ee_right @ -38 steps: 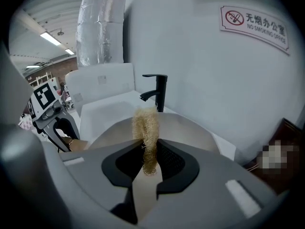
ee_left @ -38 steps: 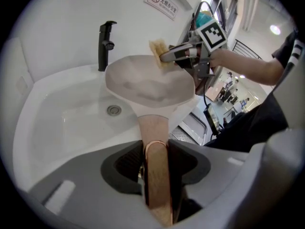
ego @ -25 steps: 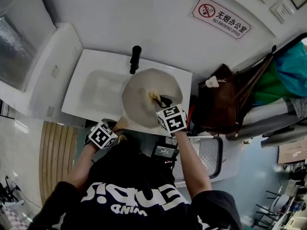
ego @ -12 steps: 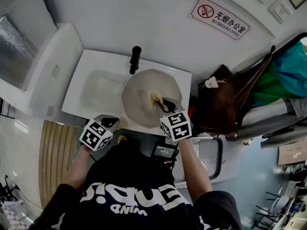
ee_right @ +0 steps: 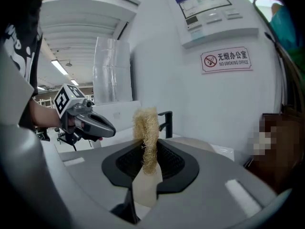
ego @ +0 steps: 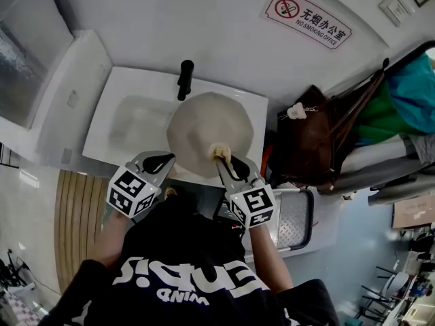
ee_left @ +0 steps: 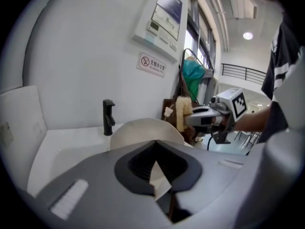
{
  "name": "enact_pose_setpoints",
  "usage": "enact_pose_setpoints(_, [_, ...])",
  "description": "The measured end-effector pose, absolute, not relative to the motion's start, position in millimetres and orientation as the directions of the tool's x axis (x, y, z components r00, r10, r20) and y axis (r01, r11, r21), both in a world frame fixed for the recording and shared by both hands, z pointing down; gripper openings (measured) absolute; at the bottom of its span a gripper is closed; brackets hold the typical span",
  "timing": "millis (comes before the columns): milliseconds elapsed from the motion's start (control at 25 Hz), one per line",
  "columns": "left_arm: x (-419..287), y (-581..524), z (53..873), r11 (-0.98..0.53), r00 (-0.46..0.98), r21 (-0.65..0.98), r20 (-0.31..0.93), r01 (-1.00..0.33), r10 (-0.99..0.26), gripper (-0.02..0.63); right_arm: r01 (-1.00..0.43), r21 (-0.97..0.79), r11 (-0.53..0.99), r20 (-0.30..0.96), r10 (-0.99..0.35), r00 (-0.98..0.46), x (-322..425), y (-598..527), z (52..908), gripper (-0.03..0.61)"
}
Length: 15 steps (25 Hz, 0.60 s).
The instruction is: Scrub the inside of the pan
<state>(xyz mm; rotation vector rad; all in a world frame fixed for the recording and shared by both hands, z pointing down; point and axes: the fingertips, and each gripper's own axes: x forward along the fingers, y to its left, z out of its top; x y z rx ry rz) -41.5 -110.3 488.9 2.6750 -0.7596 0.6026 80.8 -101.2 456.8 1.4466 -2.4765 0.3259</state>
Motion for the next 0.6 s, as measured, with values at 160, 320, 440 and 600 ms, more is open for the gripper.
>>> enact_pose_setpoints(160, [-33.3, -115.1, 467.6, -0.814, 0.796, 0.134, 0.348, -0.566, -0.496, -0.005, -0.885, -0.079, 0.458, 0.239, -0.854, -0.463, 81.9, -90.6, 446.0, 0.075])
enact_pose_setpoints(320, [-30.8, -119.0, 461.0, -0.799, 0.786, 0.096, 0.278, -0.594, -0.552, -0.005, -0.892, -0.095, 0.442, 0.18, -0.874, -0.452, 83.9, -83.8, 442.2, 0.074])
enact_pose_setpoints(440, [-32.0, -120.6, 464.7, -0.788, 0.775, 0.087, 0.274, -0.61, -0.57, -0.005, -0.889, -0.104, 0.445, 0.16, -0.875, -0.457, 83.7, -81.4, 441.7, 0.074])
enact_pose_setpoints(600, [-35.4, -123.4, 464.9, -0.771, 0.758, 0.079, 0.27, -0.632, -0.594, -0.005, -0.89, -0.103, 0.443, 0.159, -0.876, -0.455, 84.9, -82.1, 442.5, 0.074])
